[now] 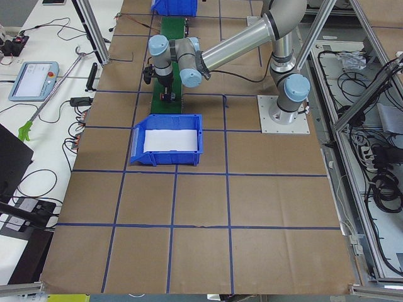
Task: Transport two buttons from left to right
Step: 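Carry the red button to the belt and release it, then grasp the yellow button with the right gripper while the left gripper withdraws, then carry the yellow button into the empty blue bin with the right gripper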
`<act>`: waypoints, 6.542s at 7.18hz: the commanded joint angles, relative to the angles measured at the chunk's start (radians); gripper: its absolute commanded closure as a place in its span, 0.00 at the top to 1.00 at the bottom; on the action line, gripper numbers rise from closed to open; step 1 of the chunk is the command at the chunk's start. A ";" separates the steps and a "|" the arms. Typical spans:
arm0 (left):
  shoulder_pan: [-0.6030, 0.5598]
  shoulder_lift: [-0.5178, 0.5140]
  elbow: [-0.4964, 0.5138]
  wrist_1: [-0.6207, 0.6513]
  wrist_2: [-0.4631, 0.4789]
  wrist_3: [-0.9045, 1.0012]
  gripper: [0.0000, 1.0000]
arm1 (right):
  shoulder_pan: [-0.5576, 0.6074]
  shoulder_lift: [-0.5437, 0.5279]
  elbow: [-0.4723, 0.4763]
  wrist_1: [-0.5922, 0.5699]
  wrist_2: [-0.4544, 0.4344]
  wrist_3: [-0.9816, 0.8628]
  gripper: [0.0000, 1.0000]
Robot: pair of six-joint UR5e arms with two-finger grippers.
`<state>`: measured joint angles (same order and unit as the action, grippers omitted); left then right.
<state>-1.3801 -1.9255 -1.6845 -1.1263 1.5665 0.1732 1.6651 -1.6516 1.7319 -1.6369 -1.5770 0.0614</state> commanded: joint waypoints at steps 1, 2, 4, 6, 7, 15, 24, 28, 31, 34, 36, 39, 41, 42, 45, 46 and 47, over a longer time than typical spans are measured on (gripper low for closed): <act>-0.001 0.072 0.066 -0.121 0.001 -0.006 1.00 | -0.001 0.003 0.000 -0.021 0.005 0.000 1.00; -0.002 0.107 0.112 -0.241 0.000 -0.029 1.00 | -0.002 0.009 0.000 -0.050 0.005 0.000 1.00; -0.028 0.169 0.217 -0.456 -0.003 -0.090 1.00 | -0.005 0.149 0.000 -0.273 0.003 0.002 1.00; -0.117 0.219 0.224 -0.492 0.001 -0.144 1.00 | -0.010 0.249 -0.018 -0.415 0.008 0.035 1.00; -0.123 0.239 0.207 -0.492 0.003 -0.158 1.00 | -0.008 0.260 -0.031 -0.425 0.006 0.047 1.00; -0.126 0.266 0.155 -0.474 0.006 -0.162 1.00 | -0.022 0.473 -0.064 -0.535 0.076 0.052 1.00; -0.126 0.267 0.154 -0.457 0.006 -0.162 1.00 | -0.088 0.511 -0.092 -0.529 0.048 -0.052 0.06; -0.126 0.267 0.154 -0.457 0.006 -0.162 1.00 | -0.228 0.345 -0.182 -0.275 -0.023 -0.181 0.06; -0.126 0.269 0.154 -0.455 0.004 -0.162 1.00 | -0.512 0.346 -0.219 -0.214 -0.028 -0.626 0.07; -0.126 0.269 0.154 -0.455 0.004 -0.162 1.00 | -0.606 0.384 -0.123 -0.324 -0.029 -0.776 0.06; -0.126 0.267 0.154 -0.455 0.004 -0.162 1.00 | -0.628 0.394 -0.020 -0.414 -0.021 -0.824 0.05; -0.126 0.269 0.154 -0.455 0.004 -0.162 1.00 | -0.662 0.441 0.066 -0.498 -0.014 -0.824 0.05; -0.126 0.269 0.154 -0.455 0.004 -0.162 1.00 | -0.671 0.467 0.071 -0.500 -0.012 -0.824 0.06; -0.126 0.269 0.154 -0.455 0.004 -0.162 1.00 | -0.671 0.478 0.069 -0.500 -0.014 -0.824 0.09; -0.126 0.269 0.154 -0.455 0.003 -0.164 1.00 | -0.671 0.467 0.061 -0.501 0.006 -0.822 0.87; -0.126 0.269 0.154 -0.455 0.003 -0.162 1.00 | -0.670 0.461 0.060 -0.501 0.006 -0.822 0.87; -0.126 0.267 0.154 -0.455 0.001 -0.164 1.00 | -0.666 0.457 0.055 -0.500 0.006 -0.824 0.87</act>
<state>-1.5064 -1.6569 -1.5309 -1.5815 1.5689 0.0101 0.9958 -1.1888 1.7919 -2.1380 -1.5719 -0.7612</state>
